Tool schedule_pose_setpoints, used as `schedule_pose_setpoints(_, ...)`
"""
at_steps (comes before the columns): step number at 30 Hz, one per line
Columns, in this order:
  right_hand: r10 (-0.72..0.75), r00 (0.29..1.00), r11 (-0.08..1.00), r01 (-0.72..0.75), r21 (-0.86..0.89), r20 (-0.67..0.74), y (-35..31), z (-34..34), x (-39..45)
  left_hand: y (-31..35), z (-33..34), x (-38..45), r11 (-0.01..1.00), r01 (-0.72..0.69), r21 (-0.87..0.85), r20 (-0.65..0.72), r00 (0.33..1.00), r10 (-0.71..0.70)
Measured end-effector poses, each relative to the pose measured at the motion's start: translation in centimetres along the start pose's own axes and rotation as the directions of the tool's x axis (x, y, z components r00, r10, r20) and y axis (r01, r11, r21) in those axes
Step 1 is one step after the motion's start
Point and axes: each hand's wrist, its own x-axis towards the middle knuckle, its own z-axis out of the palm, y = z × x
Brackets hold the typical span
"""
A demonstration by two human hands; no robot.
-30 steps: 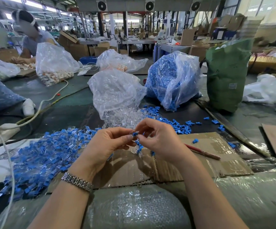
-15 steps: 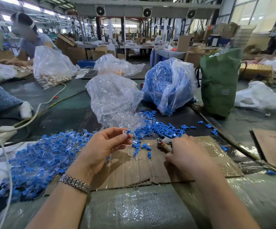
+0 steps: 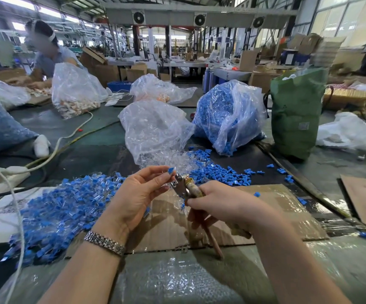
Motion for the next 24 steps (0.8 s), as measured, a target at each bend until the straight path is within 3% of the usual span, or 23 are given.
schedule_pose_setpoints(8,-0.071,0.997,0.997,0.071,0.013,-0.023,0.0,0.4,-0.1,-0.5,0.1,0.1,0.985,-0.047,0.164,0.013,0.999,0.046)
schedule_pose_setpoints(13,-0.059,0.994,0.998,0.061,0.024,-0.087,0.4,1.3,0.4,-0.7,0.5,-0.1,0.977,-0.073,0.201,-0.021,0.997,0.079)
schedule_pose_setpoints(17,-0.033,0.989,0.998,0.026,-0.049,-0.144,0.7,2.1,1.2,-0.8,0.7,-0.3,0.937,-0.076,0.341,-0.066,0.992,0.104)
schedule_pose_setpoints(20,-0.019,0.993,0.999,0.023,0.038,-0.12,0.6,1.9,1.2,-0.6,0.9,-0.4,0.941,-0.09,0.328,-0.074,0.99,0.12)
schedule_pose_setpoints(22,0.013,0.994,0.995,-0.002,0.1,-0.111,0.5,1.0,0.9,-0.4,0.6,-0.3,0.923,-0.137,0.361,-0.118,0.974,0.191)
schedule_pose_setpoints(24,0.042,0.979,0.998,-0.052,-0.044,-0.197,0.8,-0.4,1.0,-0.3,-0.1,-0.2,0.832,-0.147,0.534,-0.238,0.919,0.316)
